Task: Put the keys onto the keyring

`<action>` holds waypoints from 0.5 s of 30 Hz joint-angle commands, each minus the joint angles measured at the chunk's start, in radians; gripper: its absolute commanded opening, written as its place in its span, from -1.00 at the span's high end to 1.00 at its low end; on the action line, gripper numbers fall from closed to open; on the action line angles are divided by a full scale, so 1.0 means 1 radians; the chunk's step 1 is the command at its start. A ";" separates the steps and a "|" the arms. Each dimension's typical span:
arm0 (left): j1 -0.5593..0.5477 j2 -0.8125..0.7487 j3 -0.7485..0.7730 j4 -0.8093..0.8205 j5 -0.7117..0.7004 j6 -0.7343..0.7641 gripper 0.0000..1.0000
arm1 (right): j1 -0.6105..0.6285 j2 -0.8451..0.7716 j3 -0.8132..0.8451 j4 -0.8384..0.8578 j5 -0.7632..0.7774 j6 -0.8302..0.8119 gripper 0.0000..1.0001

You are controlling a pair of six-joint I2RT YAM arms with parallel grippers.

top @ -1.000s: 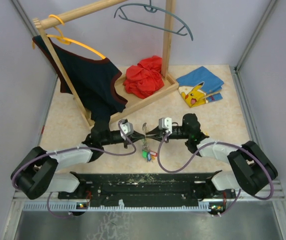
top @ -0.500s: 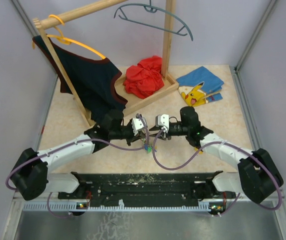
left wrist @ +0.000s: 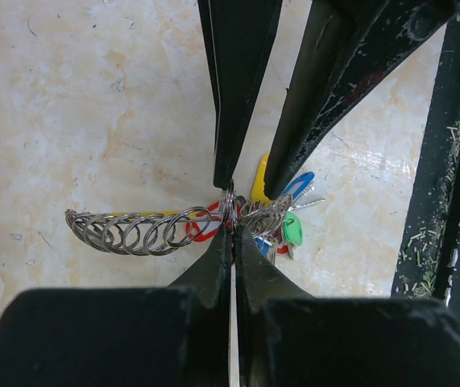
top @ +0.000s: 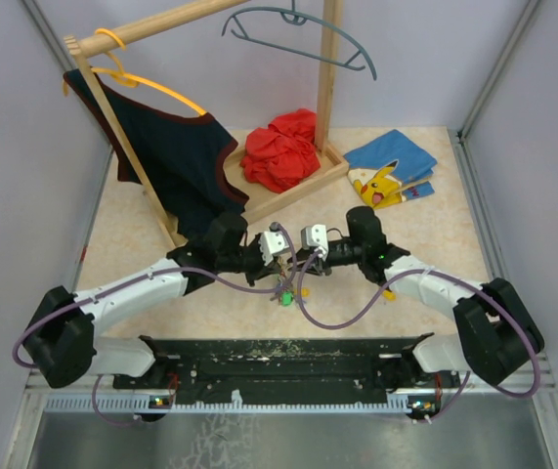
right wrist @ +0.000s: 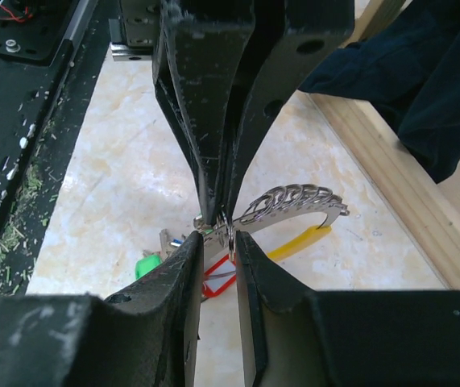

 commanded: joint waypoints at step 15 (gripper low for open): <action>-0.006 0.013 0.053 0.005 0.013 -0.011 1.00 | -0.006 0.001 0.030 0.007 -0.056 -0.010 0.52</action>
